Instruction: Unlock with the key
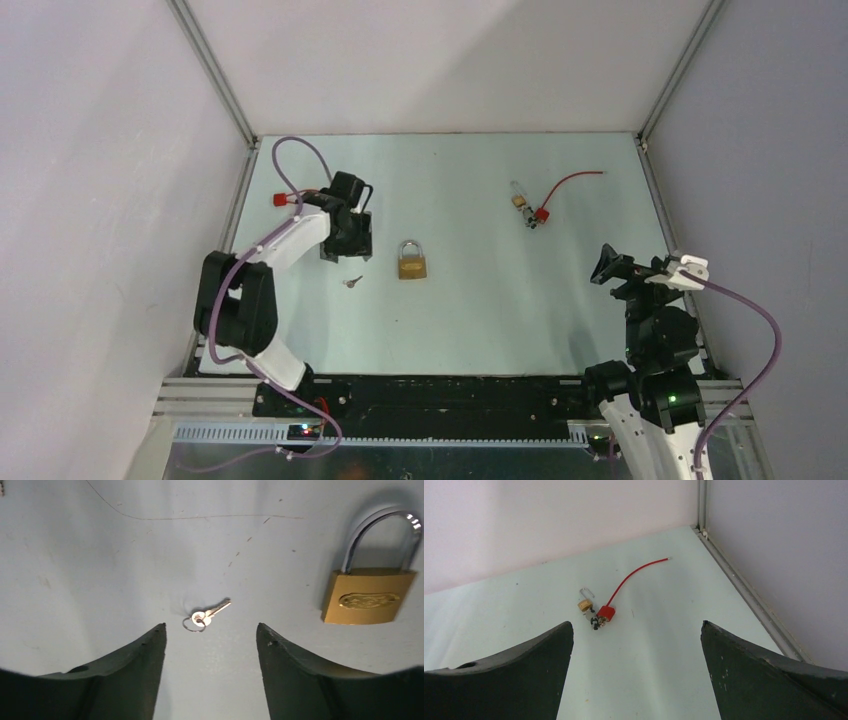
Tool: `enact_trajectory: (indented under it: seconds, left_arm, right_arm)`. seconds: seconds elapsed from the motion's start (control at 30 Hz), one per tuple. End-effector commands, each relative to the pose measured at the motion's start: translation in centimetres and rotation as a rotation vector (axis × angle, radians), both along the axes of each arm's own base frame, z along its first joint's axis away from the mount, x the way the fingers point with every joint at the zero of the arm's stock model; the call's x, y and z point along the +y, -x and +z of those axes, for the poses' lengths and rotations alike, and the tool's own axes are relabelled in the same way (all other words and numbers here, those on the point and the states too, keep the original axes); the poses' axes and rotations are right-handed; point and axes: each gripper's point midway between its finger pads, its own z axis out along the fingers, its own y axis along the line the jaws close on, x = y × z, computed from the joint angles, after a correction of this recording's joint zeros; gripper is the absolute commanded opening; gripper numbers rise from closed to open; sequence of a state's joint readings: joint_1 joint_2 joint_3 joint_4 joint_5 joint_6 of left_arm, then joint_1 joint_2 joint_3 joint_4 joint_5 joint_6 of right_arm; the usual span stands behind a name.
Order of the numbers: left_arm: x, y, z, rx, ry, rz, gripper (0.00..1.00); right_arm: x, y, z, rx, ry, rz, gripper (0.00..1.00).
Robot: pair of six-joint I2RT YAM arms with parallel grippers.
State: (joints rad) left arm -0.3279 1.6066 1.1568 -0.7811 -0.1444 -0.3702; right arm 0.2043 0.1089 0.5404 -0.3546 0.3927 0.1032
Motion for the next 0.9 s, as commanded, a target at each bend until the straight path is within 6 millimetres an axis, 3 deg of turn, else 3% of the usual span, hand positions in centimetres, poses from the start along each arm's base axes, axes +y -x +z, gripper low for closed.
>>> enact_trajectory:
  seconds: [0.0, 0.33, 0.5, 0.6, 0.87]
  left_arm:
    - [0.5, 0.5, -1.6, 0.089, -0.016, -0.107, 0.68]
    - [1.2, 2.0, -6.2, 0.255, -0.007, -0.087, 0.54]
    - [0.6, 3.7, -6.6, 0.297, 0.045, -0.068, 0.44]
    - [0.0, 6.0, -7.1, 0.347, 0.095, -0.02, 0.36]
    - [-2.0, 9.8, -6.5, 0.367, 0.205, 0.075, 0.16]
  right_arm:
    - [0.6, -0.7, 0.6, -0.007, 0.016, 0.026, 1.0]
    - [1.5, -1.2, -0.3, 0.044, 0.017, 0.058, 1.0]
    - [2.2, -0.9, 0.0, 0.033, 0.008, 0.094, 1.0]
    - [2.6, -0.6, 0.4, 0.015, -0.001, 0.116, 1.0]
    - [4.6, 0.4, 2.0, -0.036, -0.04, 0.231, 1.0]
